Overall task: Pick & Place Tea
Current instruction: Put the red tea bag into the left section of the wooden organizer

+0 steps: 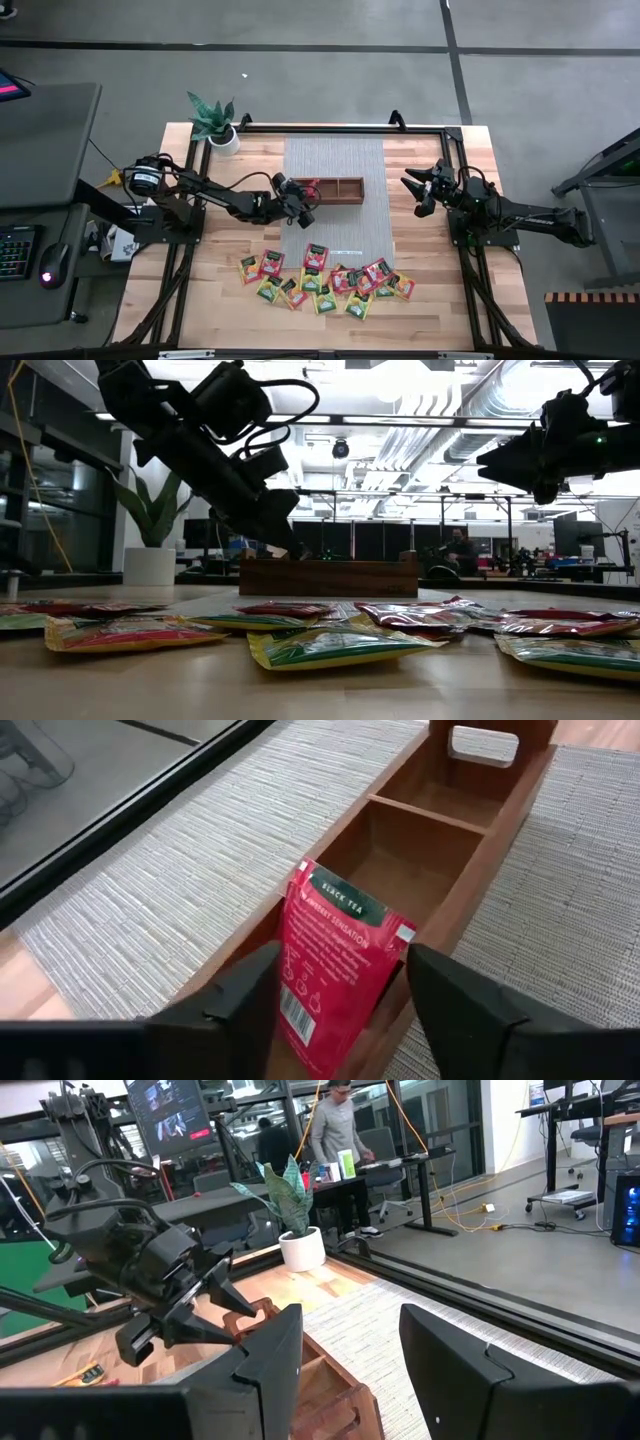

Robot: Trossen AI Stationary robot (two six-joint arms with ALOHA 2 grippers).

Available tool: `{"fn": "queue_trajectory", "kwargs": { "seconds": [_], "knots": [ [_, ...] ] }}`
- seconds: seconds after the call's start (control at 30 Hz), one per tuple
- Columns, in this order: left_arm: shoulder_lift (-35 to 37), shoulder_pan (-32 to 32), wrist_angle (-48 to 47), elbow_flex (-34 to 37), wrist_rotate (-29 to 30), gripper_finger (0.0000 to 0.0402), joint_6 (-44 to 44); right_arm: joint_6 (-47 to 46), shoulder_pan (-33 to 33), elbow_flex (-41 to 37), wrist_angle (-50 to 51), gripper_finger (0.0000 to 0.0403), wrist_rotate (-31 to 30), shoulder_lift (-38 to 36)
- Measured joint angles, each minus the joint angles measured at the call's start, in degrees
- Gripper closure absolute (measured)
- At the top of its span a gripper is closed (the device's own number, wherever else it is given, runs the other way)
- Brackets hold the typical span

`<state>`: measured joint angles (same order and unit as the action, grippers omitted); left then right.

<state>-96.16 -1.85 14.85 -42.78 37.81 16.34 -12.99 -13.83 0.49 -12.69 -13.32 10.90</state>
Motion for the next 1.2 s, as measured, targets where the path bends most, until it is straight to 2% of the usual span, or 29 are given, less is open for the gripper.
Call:
{"fn": "queue_trajectory", "kwargs": {
  "seconds": [0.37,0.53,0.7,1.03,1.2],
  "knots": [
    [0.0,0.0,0.0,0.0,-4.3,0.0391,-0.6,0.0,0.0,0.0,0.0,0.0238,0.0,0.0],
    [0.0,0.0,-0.1,0.0,-4.3,0.0385,-2.8,0.0,0.0,0.0,0.0,0.0238,0.0,0.0],
    [0.0,0.0,-1.3,0.0,-4.2,0.0398,-3.2,0.0,0.0,0.0,0.0,0.0238,0.0,0.0],
    [4.7,0.0,-2.1,0.0,-3.9,0.0401,-15.2,0.0,0.0,0.0,0.0,0.0238,0.0,0.0],
    [7.9,0.2,-5.0,0.0,-7.8,0.0401,-17.5,0.0,0.0,0.0,0.0,0.0238,0.0,0.0]
  ]
}}
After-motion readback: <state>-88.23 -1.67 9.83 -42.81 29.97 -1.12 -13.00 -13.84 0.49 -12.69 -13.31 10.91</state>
